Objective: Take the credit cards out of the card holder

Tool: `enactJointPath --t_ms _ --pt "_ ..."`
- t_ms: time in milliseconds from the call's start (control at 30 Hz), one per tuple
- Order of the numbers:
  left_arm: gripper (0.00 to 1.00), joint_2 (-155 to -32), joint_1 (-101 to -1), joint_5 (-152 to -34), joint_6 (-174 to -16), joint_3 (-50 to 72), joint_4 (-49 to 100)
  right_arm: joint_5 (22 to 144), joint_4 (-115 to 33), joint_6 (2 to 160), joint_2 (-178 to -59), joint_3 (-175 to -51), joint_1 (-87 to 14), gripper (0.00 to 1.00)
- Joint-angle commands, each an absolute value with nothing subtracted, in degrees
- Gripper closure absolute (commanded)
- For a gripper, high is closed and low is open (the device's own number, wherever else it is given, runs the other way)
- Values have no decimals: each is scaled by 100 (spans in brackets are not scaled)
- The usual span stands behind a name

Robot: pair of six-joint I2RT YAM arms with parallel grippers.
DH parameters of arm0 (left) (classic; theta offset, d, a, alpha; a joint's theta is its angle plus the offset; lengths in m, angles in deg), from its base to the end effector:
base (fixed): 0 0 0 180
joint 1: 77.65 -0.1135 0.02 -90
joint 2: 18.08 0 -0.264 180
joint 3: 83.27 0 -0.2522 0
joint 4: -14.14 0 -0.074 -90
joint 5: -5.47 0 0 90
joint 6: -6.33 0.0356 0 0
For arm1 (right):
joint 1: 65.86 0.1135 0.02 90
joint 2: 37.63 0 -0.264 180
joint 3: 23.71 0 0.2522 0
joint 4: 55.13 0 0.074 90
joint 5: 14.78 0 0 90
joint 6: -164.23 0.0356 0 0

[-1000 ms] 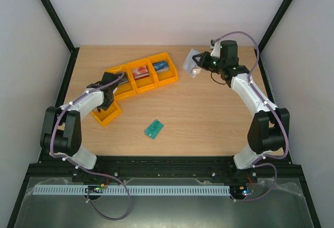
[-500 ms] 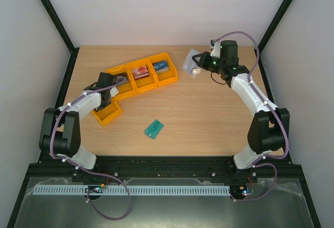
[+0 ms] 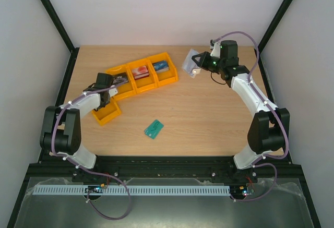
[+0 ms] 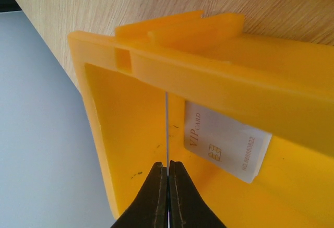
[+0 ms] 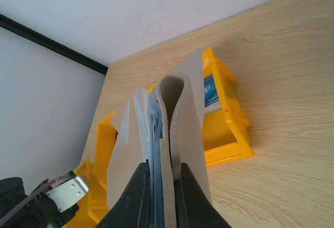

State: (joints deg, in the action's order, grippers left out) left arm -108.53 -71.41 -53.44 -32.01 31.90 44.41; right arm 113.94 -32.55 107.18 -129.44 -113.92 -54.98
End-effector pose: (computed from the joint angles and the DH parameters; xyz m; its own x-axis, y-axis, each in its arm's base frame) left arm 0.3082 -0.0152 0.1819 -0.6633 0.7482 -0.0125 0.5247 0.4770 0.7051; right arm 0.3624 0.0923 0.3286 -0.7224 0.2933 -0.6262 -0.3750 0.5946 0.7112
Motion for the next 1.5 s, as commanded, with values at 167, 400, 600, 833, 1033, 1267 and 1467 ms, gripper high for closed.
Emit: enactJointPath --t_ms 167,400,600,833,1033,1267,1467 --pt "98 -11010 -7203 -5528 -2951 3416 3951 11513 -3340 10656 -12691 -11503 -5522 98" --pt "61 -10992 -7211 -5569 -2584 3682 3659 11531 -3320 10632 -12691 -11530 -5522 98" --pt "34 -10964 -7253 -5810 -2939 3288 4252 11546 -3302 10622 -12684 -11541 -5525 98" --pt "11 -10836 -7343 -6392 -3261 2685 5007 11665 -3266 10599 -12751 -11647 -5523 98" --pt "8 -10523 -7405 -7768 -3683 1539 6286 11903 -3064 10404 -12780 -11847 -5526 98" --pt "1 -9613 -7140 -10271 -5093 331 6680 12570 -3008 10237 -12686 -11932 -5503 98" --pt "1 -9363 -6250 -11408 -6259 777 6310 12740 -3090 10215 -12614 -11660 -4804 98"
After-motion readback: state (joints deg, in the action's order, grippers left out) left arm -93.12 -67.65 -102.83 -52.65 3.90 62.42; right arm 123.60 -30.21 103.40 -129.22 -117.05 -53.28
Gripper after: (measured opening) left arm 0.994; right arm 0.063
